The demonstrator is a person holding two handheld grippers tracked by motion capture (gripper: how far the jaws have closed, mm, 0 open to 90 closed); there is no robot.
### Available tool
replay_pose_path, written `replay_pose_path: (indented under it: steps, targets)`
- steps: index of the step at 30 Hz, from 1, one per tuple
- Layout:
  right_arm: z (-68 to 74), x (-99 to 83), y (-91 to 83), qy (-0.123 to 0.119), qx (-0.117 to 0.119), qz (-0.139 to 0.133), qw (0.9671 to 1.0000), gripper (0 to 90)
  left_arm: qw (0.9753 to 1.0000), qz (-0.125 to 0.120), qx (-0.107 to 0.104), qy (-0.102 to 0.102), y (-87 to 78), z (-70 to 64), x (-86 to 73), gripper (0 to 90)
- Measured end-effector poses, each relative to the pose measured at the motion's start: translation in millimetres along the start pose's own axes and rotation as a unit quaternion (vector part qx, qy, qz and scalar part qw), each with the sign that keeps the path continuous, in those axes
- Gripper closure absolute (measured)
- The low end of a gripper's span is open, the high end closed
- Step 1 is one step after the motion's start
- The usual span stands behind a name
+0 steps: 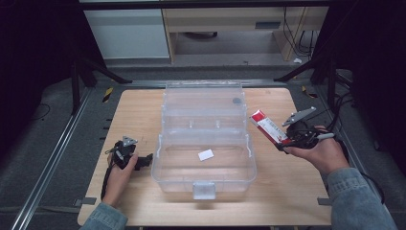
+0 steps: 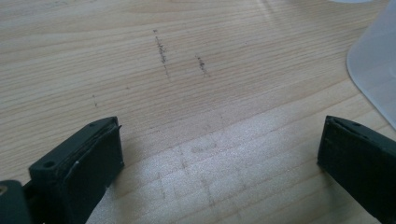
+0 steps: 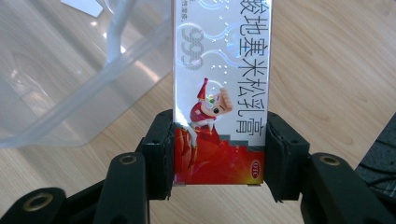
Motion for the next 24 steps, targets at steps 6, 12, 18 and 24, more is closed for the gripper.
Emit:
replay_pose_path:
  steps: [6,12,18,24]
  targets:
    - [8.2,16.6,-4.5,-0.013,0.007,-0.006,0.9999,51.5,1.0000,0.000,0.001,0.000,-0.1,-0.3,-0.1,0.0]
    - [19.3,31.2,-10.2,-0.033,0.017,-0.018,0.9992,51.4,1.0000,0.001,0.001,0.000,-0.5,-0.8,-0.2,0.0]
    - [34.7,47.4,-12.3,-0.057,0.028,-0.026,0.9977,51.5,1.0000,0.001,0.001,0.000,-0.5,-0.9,-0.2,0.0]
    - [50.0,61.0,-9.3,-0.082,0.033,-0.024,0.9958,51.5,1.0000,0.001,0.001,0.000,-0.5,-0.9,-0.3,0.0]
Point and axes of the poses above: each handheld gripper's, and its own axes: y roughly forward along the jaws, x roughly out of its top, z roughly to its left, the point moved 2 cm from there along y, roughly forward along the jaws, and after that the axes turned 8 degrees about y, right-handed, at the moved point
